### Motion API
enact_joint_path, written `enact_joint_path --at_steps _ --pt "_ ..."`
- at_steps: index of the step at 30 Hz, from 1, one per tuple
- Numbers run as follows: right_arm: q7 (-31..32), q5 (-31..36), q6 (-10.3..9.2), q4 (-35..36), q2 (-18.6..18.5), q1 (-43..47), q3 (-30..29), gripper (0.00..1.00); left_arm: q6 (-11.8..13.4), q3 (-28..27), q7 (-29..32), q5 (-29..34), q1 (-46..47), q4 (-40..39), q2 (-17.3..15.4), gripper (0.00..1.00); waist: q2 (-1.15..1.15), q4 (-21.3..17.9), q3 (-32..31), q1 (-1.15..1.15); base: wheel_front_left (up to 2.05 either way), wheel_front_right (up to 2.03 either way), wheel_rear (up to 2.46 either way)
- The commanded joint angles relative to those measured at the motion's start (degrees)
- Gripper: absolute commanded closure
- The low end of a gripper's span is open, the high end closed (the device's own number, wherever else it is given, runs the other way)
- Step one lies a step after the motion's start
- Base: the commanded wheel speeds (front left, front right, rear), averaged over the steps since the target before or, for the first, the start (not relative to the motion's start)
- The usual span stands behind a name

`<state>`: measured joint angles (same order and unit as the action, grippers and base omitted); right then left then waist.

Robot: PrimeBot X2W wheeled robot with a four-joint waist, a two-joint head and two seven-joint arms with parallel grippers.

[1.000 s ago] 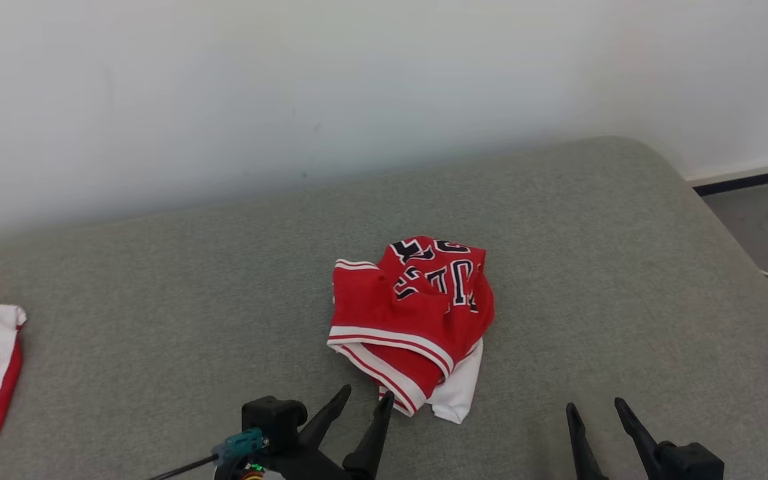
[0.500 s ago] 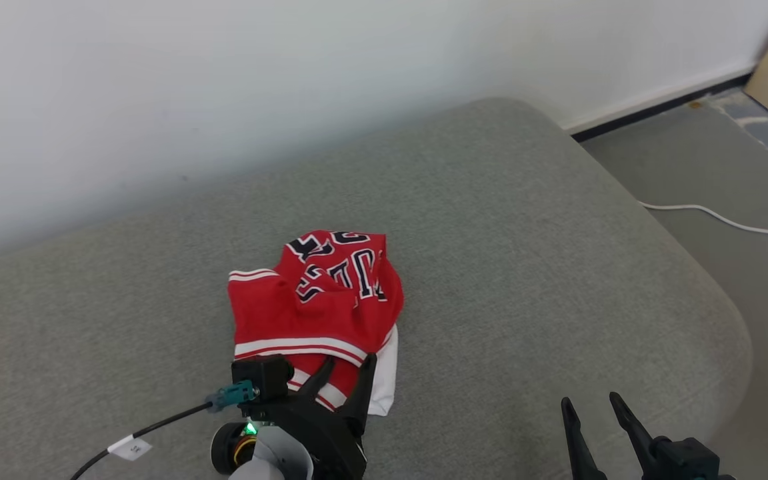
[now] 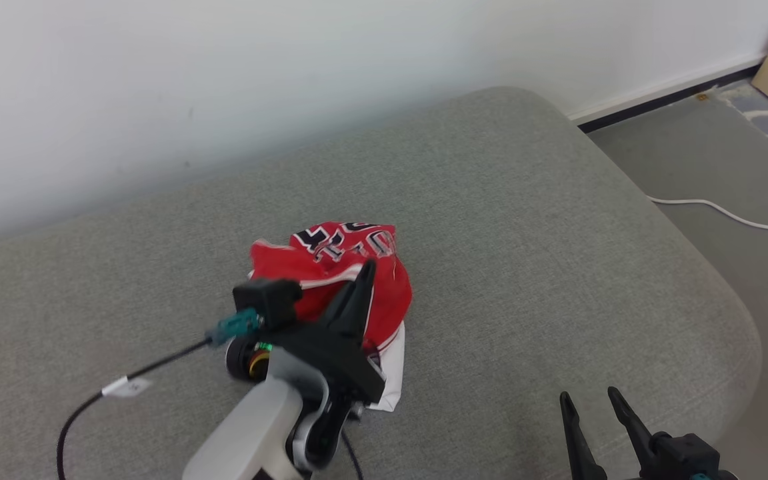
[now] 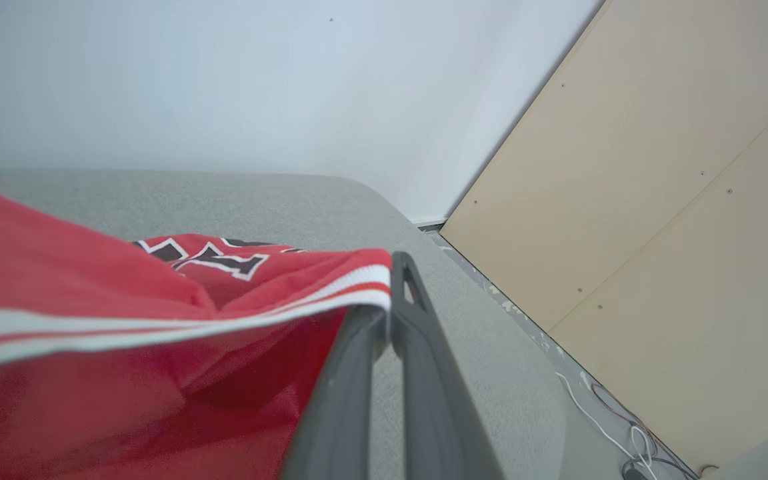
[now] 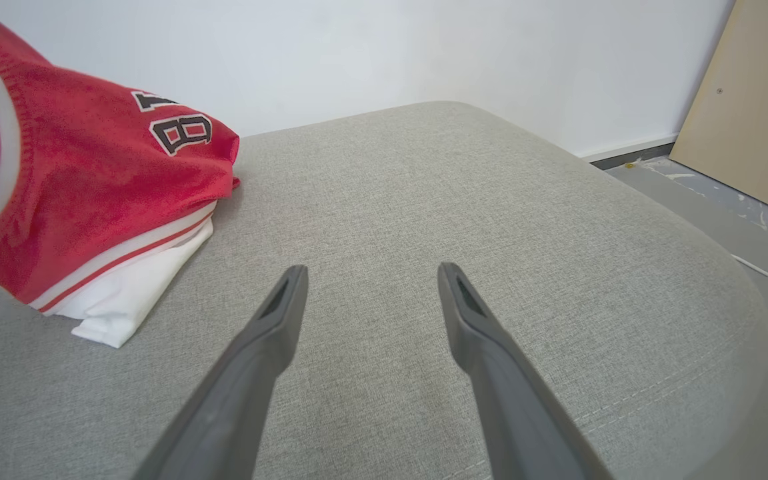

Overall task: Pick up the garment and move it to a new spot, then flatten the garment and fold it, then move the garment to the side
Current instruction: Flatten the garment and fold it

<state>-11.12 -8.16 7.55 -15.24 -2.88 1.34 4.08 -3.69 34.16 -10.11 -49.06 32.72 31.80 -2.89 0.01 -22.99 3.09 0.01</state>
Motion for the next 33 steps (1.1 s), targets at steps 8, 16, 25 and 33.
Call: enact_joint_path --at_steps 8,16,25,33 --pt "-0.18 -0.22 -0.12 -0.22 0.00 0.48 -0.60 0.00 -1.19 1.51 -3.41 -5.15 13.02 -6.58 0.01 1.00 -0.01 2.66 -1.01 -0.01 0.00 0.00 0.00" --pt "0.04 -0.39 -0.12 -0.08 0.01 0.51 -0.27 0.00 -1.75 4.11 -4.56 -10.91 22.21 -13.43 -0.03 1.00 -0.01 3.91 -1.53 -0.01 0.00 0.00 0.00" --pt "0.22 -0.67 -0.12 0.05 0.02 0.44 0.28 0.00 1.16 2.39 -5.07 -15.61 25.39 -16.95 -0.10 1.00 -0.01 6.23 -1.41 -0.01 0.00 0.00 0.00" --pt "-0.08 -0.75 -0.12 0.13 0.01 0.05 1.05 0.00 6.05 -2.95 -5.11 -9.07 10.89 -7.15 -4.51 1.00 -0.01 8.64 -0.22 -0.01 0.00 0.00 0.00"
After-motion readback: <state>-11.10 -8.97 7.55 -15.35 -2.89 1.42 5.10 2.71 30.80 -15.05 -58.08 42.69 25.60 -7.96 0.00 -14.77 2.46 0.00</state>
